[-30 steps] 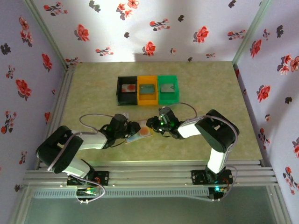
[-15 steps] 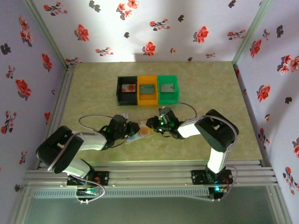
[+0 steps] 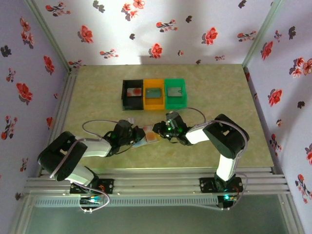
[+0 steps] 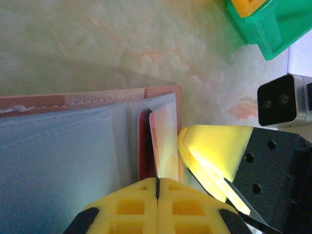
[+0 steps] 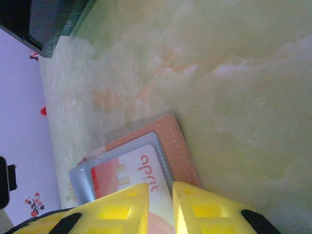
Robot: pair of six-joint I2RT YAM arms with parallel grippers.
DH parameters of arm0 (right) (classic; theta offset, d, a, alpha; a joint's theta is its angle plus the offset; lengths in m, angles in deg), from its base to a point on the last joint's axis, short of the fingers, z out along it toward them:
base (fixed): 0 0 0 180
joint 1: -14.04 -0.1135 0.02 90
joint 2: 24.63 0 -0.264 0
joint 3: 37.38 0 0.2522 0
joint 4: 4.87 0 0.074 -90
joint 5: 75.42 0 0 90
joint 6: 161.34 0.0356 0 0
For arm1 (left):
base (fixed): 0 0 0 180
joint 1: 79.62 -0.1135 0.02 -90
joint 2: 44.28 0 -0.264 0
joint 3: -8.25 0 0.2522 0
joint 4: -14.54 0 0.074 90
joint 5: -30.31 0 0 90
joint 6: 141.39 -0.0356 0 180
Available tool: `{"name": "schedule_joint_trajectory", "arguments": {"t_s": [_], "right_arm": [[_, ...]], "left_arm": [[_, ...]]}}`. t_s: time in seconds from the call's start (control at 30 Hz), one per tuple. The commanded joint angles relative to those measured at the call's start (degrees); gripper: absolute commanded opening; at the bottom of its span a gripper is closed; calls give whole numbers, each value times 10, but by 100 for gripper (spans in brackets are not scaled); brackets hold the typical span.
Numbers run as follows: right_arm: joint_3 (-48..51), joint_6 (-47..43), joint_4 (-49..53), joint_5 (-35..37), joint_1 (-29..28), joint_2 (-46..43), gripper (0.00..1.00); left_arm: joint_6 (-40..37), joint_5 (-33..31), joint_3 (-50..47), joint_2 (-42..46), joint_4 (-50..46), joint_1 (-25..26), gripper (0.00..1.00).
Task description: Take the credit cards out of the card holder
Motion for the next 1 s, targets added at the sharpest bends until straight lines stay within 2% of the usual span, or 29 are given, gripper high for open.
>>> {"name": "schedule_joint_trajectory", "arguments": {"t_s": [0.0, 0.5, 0.73, 0.97], "right_arm": [[12, 6, 2, -12, 1, 11, 20], [21, -14, 31, -19, 29, -26, 18], [18, -38, 74, -11, 40, -60, 18], [13, -43, 74, -21, 41, -78, 17]], "left_arm": [[-5, 17, -1, -11, 31, 6, 0], [-67, 45, 32, 6, -63, -2, 0], [-76, 54, 33, 11, -69, -9, 0], [-82, 60, 36, 20, -69, -11, 0]]}}
